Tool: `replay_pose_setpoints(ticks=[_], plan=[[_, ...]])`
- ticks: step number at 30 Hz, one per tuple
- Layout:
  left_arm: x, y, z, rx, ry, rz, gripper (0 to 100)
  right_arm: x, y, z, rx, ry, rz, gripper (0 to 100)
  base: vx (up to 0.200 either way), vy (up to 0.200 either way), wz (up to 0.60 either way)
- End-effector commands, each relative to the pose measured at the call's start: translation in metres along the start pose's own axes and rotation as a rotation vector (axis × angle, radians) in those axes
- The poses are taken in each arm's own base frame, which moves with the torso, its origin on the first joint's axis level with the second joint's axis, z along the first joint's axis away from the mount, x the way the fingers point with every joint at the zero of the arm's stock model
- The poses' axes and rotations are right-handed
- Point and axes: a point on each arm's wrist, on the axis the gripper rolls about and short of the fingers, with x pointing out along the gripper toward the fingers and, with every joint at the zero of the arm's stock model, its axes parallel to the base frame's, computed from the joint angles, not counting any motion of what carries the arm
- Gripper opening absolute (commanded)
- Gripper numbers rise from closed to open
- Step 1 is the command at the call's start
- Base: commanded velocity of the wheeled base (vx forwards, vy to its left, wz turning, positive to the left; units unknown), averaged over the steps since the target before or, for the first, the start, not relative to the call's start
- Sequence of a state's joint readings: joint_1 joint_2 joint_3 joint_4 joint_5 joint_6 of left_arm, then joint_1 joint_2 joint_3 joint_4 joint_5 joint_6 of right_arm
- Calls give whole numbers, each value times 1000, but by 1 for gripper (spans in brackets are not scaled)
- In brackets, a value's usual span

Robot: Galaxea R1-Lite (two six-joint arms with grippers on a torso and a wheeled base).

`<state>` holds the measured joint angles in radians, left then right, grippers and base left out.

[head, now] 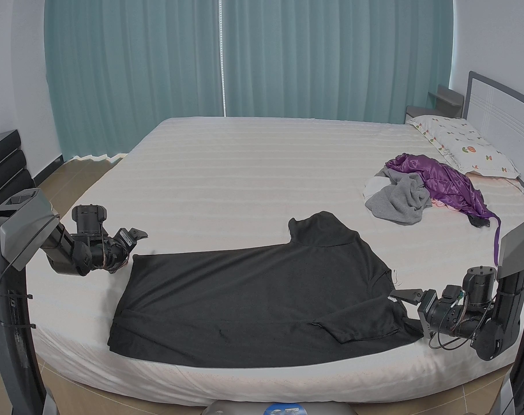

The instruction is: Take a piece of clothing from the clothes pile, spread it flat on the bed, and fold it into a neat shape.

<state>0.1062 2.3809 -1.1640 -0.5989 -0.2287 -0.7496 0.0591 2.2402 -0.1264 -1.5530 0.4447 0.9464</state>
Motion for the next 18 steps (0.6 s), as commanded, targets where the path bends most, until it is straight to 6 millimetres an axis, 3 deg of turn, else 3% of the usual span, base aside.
replay_pose_setpoints(ticks=[1, 18], plan=[[3, 2, -2, -1, 7, 4, 100, 0, 1, 1, -7, -7, 11, 100, 0, 0, 0], [22, 5, -7, 4, 18, 4, 100, 1, 1, 0, -9, -1, 12, 100, 0, 0, 0]])
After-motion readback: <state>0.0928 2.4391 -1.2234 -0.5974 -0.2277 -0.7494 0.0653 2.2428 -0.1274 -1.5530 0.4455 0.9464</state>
